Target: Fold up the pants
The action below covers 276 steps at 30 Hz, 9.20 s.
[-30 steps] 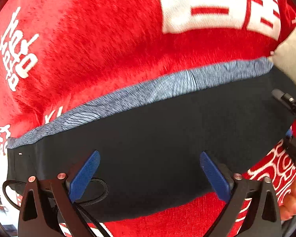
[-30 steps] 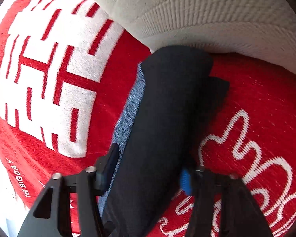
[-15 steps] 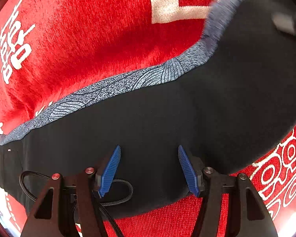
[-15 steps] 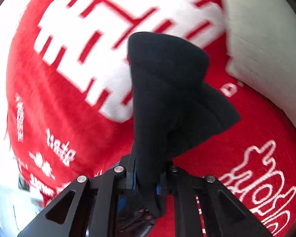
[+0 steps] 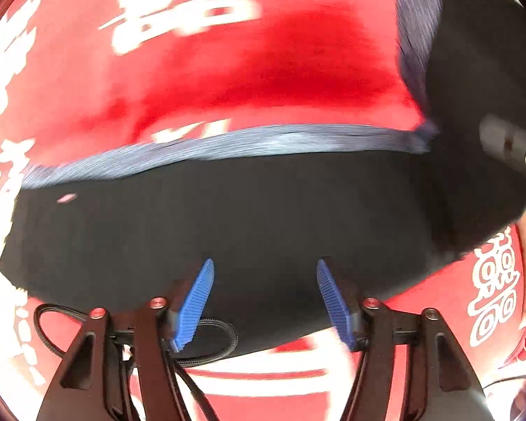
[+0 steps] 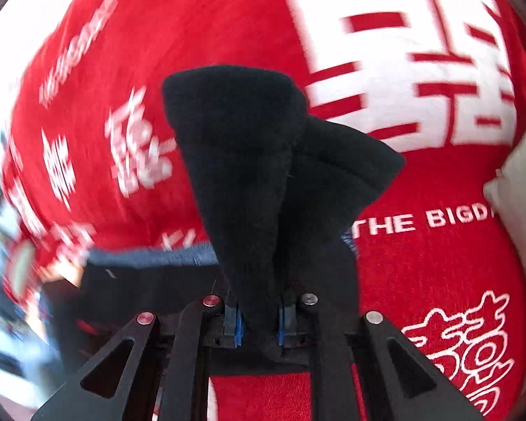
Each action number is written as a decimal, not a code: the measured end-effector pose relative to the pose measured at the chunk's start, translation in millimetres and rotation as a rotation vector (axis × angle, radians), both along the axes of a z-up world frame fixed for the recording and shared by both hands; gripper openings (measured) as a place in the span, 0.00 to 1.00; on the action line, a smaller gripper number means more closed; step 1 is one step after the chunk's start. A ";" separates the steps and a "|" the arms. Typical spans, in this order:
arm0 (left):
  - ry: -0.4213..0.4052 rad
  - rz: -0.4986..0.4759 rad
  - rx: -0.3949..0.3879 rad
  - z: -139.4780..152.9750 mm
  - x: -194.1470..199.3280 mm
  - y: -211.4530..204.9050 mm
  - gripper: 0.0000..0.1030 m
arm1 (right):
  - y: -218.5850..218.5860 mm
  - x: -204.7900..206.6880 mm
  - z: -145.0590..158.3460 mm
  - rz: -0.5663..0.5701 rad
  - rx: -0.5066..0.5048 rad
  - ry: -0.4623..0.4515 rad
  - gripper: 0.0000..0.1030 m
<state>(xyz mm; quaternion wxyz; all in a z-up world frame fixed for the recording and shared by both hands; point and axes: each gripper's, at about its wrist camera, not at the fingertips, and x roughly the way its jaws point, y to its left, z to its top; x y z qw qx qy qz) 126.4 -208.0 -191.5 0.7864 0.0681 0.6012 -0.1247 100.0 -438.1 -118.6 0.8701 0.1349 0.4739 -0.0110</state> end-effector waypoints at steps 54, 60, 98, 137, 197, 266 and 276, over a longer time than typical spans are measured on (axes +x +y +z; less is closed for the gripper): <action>0.071 -0.036 -0.044 9.9 2.9 7.6 0.84 | 18.0 62.2 -64.1 -0.051 0.056 0.252 0.41; 0.063 0.043 0.021 12.9 -1.1 33.2 0.84 | 84.7 83.3 -85.1 0.096 0.040 0.276 0.41; 0.140 0.510 -0.173 -2.2 -13.8 209.4 0.84 | 177.0 36.3 -112.6 0.204 -0.091 0.462 0.68; 0.115 0.680 -0.312 -27.9 -9.7 314.7 0.84 | 254.6 13.4 -93.0 0.406 -0.295 0.504 0.87; -0.074 0.557 -0.098 -20.1 36.9 256.5 0.25 | 246.7 47.0 -72.3 0.318 0.034 0.441 0.58; -0.392 -0.696 0.178 74.4 -97.4 -136.8 0.25 | -2.8 25.9 -23.4 0.031 0.742 0.189 0.17; -0.290 -0.752 0.303 13.4 -109.8 -144.0 0.30 | -33.3 1.7 -132.3 -0.077 0.924 0.240 0.18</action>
